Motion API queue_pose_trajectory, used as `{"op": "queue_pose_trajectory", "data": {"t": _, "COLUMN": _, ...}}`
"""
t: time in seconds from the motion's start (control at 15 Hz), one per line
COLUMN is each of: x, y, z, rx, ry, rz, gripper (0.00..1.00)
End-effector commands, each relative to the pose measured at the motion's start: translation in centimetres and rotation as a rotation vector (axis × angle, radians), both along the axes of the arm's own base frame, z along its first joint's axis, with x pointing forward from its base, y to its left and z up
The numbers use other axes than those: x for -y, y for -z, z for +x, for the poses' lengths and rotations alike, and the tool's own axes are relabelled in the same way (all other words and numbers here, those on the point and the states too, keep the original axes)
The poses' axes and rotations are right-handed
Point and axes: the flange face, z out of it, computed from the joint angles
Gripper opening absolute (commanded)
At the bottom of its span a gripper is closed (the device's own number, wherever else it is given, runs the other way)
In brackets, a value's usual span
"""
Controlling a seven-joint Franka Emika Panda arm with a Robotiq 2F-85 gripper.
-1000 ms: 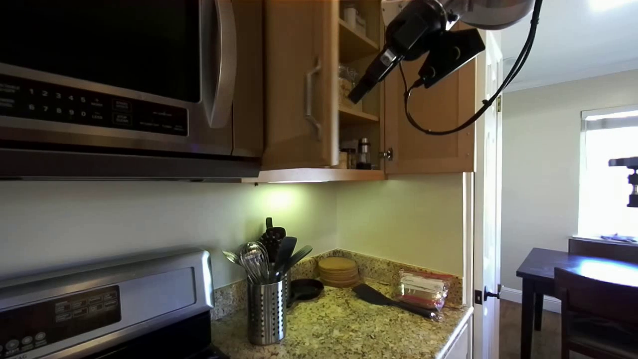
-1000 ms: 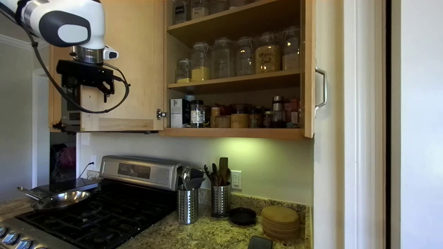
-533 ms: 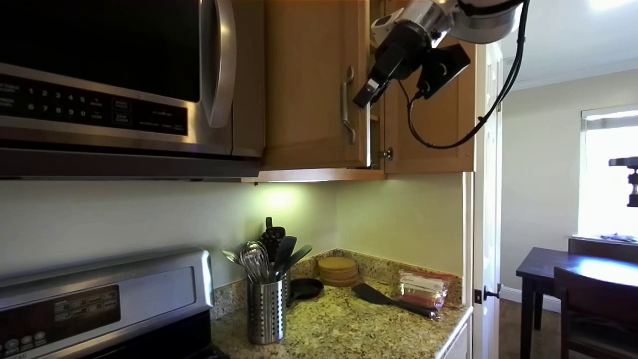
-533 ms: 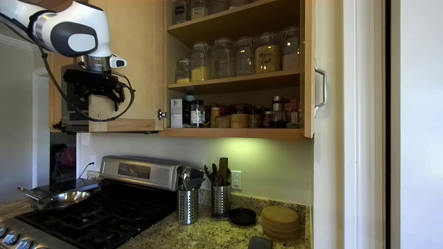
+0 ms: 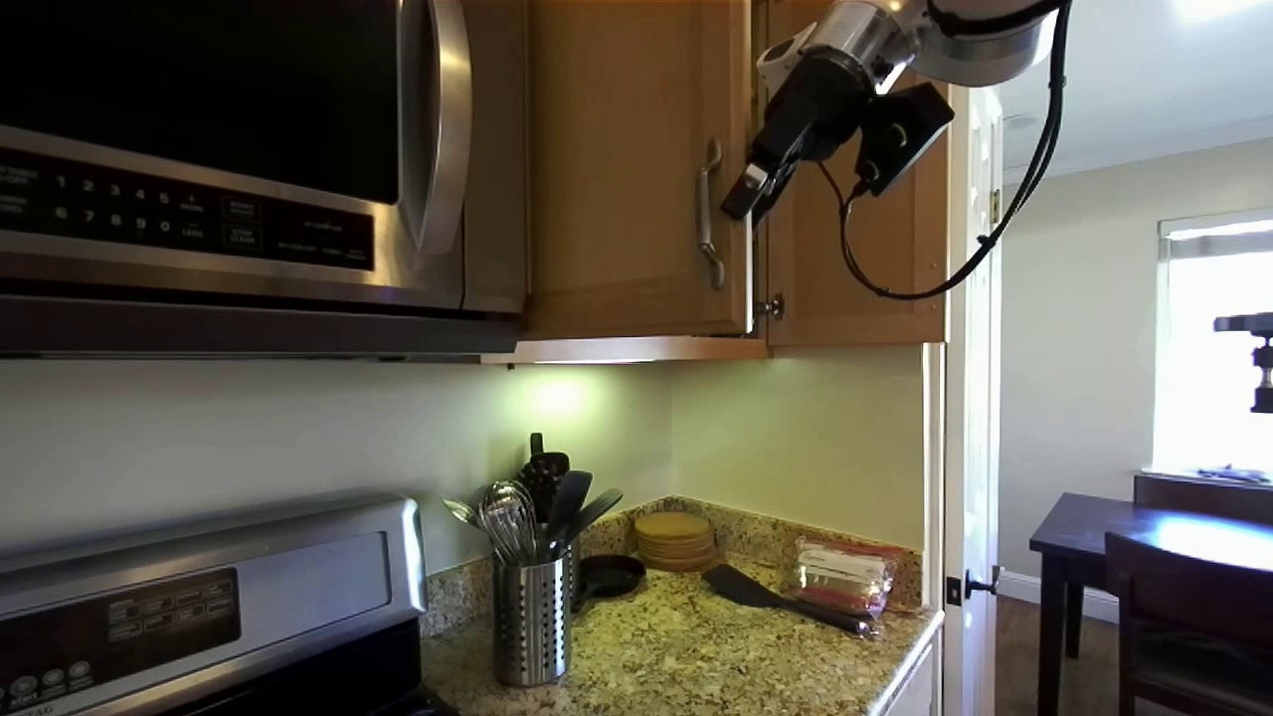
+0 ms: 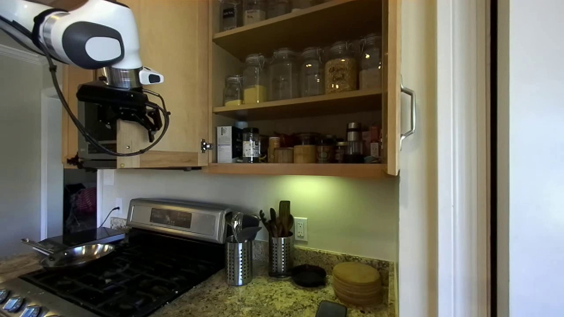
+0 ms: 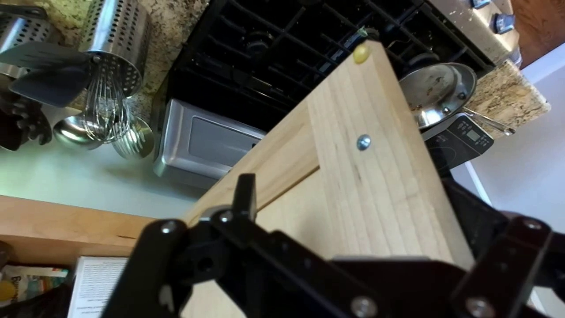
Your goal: Open the left cabinet door then take out the bottle at the left and put it on the counter top
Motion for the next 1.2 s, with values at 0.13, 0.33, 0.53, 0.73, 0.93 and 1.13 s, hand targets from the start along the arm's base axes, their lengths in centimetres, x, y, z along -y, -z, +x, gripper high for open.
{"op": "queue_pose_trajectory", "data": {"t": 0.13, "x": 0.9, "y": -2.2, "z": -1.0, "rx": 0.108, "ry": 0.039, "rz": -0.003, "gripper": 1.00}}
{"op": "queue_pose_trajectory", "data": {"t": 0.33, "x": 0.3, "y": -4.1, "z": -3.0, "rx": 0.172, "ry": 0.048, "rz": 0.015, "gripper": 1.00}}
{"op": "queue_pose_trajectory", "data": {"t": 0.53, "x": 0.4, "y": -5.3, "z": -4.2, "rx": 0.213, "ry": 0.118, "rz": 0.028, "gripper": 1.00}}
{"op": "queue_pose_trajectory", "data": {"t": 0.73, "x": 0.6, "y": -5.4, "z": -5.8, "rx": 0.208, "ry": 0.223, "rz": 0.010, "gripper": 1.00}}
{"op": "queue_pose_trajectory", "data": {"t": 0.93, "x": 0.7, "y": -5.6, "z": -7.3, "rx": 0.193, "ry": 0.336, "rz": -0.005, "gripper": 1.00}}
{"op": "queue_pose_trajectory", "data": {"t": 1.13, "x": 1.2, "y": -5.3, "z": -8.3, "rx": 0.191, "ry": 0.435, "rz": -0.017, "gripper": 1.00}}
